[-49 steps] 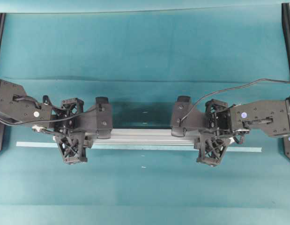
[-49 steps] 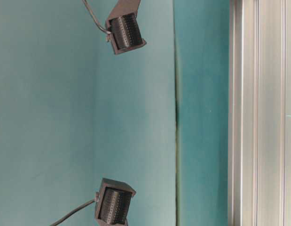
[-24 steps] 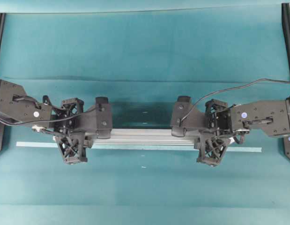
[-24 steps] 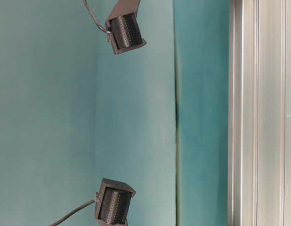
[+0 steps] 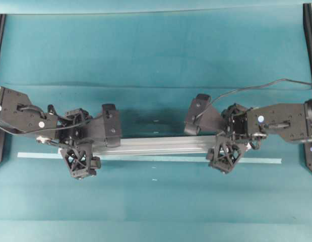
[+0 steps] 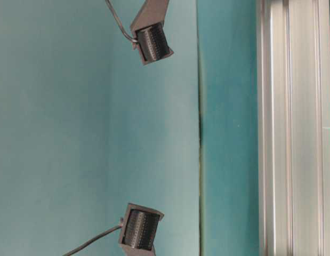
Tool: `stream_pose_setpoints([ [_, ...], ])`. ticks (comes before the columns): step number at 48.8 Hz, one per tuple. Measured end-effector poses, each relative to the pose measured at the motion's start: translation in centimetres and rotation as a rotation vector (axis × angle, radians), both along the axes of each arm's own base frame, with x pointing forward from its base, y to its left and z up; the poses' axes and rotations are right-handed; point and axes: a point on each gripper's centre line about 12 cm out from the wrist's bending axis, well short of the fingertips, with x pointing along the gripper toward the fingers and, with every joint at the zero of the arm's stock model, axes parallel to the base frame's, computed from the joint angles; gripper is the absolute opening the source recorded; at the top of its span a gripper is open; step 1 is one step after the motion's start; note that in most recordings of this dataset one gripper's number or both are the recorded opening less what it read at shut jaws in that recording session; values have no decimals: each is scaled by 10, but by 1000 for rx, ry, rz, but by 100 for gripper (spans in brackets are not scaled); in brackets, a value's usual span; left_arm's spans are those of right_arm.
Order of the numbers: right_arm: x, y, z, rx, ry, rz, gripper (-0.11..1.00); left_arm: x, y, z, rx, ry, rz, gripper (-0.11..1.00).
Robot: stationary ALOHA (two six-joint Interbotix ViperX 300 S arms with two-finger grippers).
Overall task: Lift the metal rail with both hands and move it towards you.
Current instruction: 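Open both grippers and release the rail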
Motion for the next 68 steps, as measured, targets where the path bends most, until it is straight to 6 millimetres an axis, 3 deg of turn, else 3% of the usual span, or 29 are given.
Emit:
stream_pose_setpoints([
  [4,0,2,0,4,0,-2,96,0,0,0,6,2,-16,83],
  [38,2,13,3,41,13,-32,96,-10,7,3,19,19,-25,85],
  [51,4,5,5,22,3,-36,96,-10,16,14,40,-2,-45,85],
  [60,12,-3,20,3,-49,-31,96,-10,17,29,52,-20,-71,86],
  [68,17,-7,49,1,-120,-42,96,-11,16,52,56,-57,-75,87],
])
